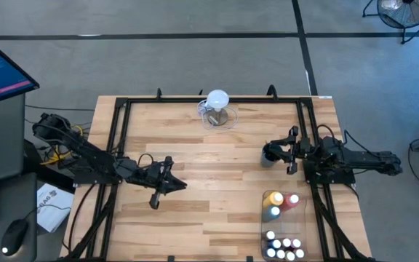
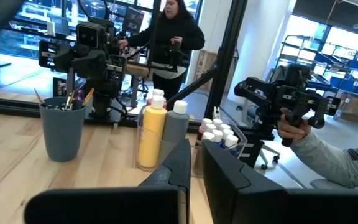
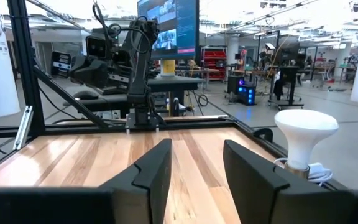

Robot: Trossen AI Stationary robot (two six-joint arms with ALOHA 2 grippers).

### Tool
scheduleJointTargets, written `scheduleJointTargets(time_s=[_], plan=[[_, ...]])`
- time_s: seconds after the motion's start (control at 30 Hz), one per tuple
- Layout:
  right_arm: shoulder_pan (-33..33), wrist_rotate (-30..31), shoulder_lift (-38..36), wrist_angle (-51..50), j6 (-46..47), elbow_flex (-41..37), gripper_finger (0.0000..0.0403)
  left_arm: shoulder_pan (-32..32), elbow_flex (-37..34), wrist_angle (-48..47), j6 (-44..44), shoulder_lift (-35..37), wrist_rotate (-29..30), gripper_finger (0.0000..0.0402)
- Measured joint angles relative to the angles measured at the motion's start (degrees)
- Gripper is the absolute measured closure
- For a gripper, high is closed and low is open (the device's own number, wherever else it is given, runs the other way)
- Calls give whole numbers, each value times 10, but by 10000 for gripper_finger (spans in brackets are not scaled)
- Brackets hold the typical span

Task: Pick & Place Paint Supplies
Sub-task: Return to Home Position

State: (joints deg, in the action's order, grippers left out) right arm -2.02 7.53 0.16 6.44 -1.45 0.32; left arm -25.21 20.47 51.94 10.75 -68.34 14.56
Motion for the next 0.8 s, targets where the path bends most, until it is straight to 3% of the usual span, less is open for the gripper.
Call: scheduleJointTargets(time_s=[0.17,0.33,0.63,0.8], plan=[[0,0,0,-9,24,0,288,0,0,0,0,0,6,385],[1,-1,0,-26,24,1,386,0,0,0,0,0,7,385],[6,-1,1,-38,30,6,402,0,0,-1,-16,0,9,385],[9,-1,1,-32,30,7,389,16,0,-40,-18,25,21,386]])
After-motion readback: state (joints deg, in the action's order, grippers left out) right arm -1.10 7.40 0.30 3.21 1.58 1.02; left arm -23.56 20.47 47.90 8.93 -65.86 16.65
